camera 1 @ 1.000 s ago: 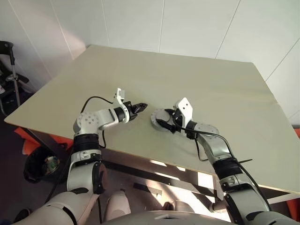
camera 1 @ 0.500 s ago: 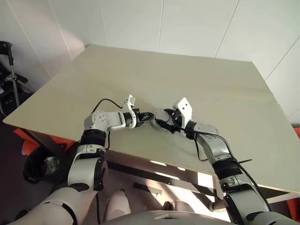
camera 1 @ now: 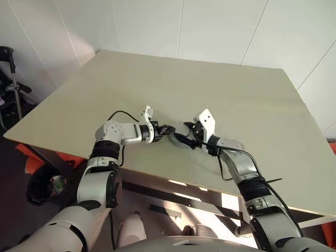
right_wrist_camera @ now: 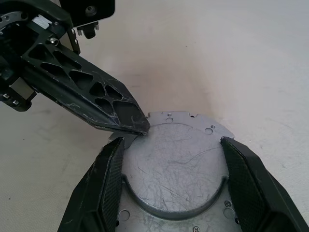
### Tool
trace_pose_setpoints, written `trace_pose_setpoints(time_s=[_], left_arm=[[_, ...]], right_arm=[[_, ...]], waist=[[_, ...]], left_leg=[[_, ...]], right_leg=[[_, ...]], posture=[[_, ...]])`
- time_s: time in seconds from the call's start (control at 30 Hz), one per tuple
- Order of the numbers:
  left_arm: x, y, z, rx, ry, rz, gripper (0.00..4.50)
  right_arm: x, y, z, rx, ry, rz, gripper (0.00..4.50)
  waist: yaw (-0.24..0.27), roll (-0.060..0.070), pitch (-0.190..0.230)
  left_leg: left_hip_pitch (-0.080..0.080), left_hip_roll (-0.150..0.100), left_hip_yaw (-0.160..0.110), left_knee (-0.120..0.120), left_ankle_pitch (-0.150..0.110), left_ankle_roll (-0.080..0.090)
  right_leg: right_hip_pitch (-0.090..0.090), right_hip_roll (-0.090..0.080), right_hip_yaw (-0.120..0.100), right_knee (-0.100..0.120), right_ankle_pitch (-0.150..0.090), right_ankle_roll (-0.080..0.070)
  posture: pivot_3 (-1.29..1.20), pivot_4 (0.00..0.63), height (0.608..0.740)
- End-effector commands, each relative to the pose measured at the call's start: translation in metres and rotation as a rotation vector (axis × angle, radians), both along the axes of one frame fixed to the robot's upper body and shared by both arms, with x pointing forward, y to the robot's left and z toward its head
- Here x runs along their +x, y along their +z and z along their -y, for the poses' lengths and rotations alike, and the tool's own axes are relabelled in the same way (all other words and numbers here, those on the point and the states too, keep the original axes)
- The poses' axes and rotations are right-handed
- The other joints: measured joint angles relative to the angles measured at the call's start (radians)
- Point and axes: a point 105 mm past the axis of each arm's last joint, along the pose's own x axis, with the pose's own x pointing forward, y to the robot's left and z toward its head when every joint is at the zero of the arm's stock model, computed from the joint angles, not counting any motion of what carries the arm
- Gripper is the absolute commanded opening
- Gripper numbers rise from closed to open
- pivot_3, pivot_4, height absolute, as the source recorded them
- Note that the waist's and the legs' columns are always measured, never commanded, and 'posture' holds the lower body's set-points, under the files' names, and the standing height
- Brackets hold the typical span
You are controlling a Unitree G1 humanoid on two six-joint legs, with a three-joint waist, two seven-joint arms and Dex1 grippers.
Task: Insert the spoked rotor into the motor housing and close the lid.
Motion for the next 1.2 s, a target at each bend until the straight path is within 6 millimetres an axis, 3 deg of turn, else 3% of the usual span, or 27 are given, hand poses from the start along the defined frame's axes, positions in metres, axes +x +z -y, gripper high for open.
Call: trace_pose_setpoints(time_s=[0.03, 0.6, 0.87, 1.0, 1.2], left_arm=[[0.004, -0.002, -0.006, 0.044, 0.030, -0.009, 0.02], [0.003, -0.001, -0.008, 0.042, 0.032, -0.030, 0.02], [0.003, 0.000, -0.008, 0.043, 0.034, -0.025, 0.02], [0.004, 0.000, -0.008, 0.044, 0.039, -0.020, 0.00], [0.005, 0.001, -0.011, 0.041, 0.047, -0.017, 0.00]], right_arm=[[0.000, -0.007, 0.008, -0.011, -0.037, -0.036, 3.09], [0.001, 0.001, 0.006, 0.028, -0.045, -0.046, 3.09], [-0.012, 0.032, 0.004, 0.141, 0.056, -0.073, 3.09], [-0.017, 0.033, 0.001, 0.129, 0.083, -0.066, 4.42], [-0.007, 0.032, 0.003, 0.098, 0.019, -0.010, 4.47]], waist=[[0.000, 0.000, 0.000], [-0.001, -0.001, 0.001], [0.006, 0.000, 0.001], [0.004, 0.000, 0.001], [0.003, 0.000, 0.001]], left_leg=[[0.000, 0.000, 0.000, 0.000, 0.000, 0.000], [0.000, -0.001, 0.000, -0.005, 0.000, -0.001], [-0.004, -0.001, 0.000, -0.007, 0.000, 0.000], [-0.010, -0.004, -0.001, -0.006, -0.001, 0.001], [-0.015, -0.004, -0.001, -0.006, -0.001, 0.002]], right_leg=[[0.000, 0.000, 0.000, 0.000, 0.000, 0.000], [-0.001, 0.000, 0.000, -0.004, 0.000, 0.000], [0.001, 0.000, -0.002, -0.013, 0.000, 0.000], [-0.003, -0.001, -0.002, -0.014, 0.003, 0.005], [-0.009, -0.002, -0.003, -0.013, 0.004, 0.005]], posture=[[0.00, 0.000, 0.740], [0.00, 0.000, 0.740], [0.00, 0.000, 0.740], [0.00, 0.000, 0.740], [0.00, 0.000, 0.740]])
